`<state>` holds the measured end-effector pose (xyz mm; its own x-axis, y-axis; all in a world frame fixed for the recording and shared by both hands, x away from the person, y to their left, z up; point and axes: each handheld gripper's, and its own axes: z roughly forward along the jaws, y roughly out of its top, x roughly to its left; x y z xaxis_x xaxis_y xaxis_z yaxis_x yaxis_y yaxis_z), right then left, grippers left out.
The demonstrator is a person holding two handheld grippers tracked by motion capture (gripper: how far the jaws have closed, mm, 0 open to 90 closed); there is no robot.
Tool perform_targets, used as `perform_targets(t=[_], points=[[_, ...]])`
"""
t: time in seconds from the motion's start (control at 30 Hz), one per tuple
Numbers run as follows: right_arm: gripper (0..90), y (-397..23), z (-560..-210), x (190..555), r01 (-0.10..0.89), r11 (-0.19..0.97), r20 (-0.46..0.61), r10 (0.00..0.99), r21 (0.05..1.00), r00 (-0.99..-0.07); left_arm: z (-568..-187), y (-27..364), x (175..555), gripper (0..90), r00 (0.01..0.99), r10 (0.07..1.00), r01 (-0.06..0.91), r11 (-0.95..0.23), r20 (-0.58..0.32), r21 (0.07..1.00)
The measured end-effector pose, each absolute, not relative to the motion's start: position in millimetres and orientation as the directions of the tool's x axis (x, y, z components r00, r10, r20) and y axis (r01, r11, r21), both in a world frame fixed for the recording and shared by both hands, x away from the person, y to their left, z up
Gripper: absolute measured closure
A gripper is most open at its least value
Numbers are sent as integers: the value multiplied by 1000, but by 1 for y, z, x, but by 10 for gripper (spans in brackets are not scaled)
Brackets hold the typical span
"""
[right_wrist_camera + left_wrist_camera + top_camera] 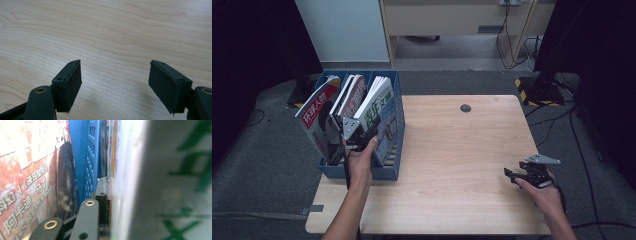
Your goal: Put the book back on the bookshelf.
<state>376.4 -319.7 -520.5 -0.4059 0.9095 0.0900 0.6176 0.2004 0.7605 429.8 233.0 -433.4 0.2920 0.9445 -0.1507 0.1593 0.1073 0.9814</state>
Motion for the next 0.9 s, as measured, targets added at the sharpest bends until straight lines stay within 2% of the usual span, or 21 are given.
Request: perform_targets(t=[0.57,0.9], points=[[261,-320,-519,376,618,201,92,908,760,-408,-432,235,430,707,280,949,168,100,-145,981],[256,-320,-519,375,614,203,91,907,763,-412,-432,235,426,651,288,946,169,99,-146,981]])
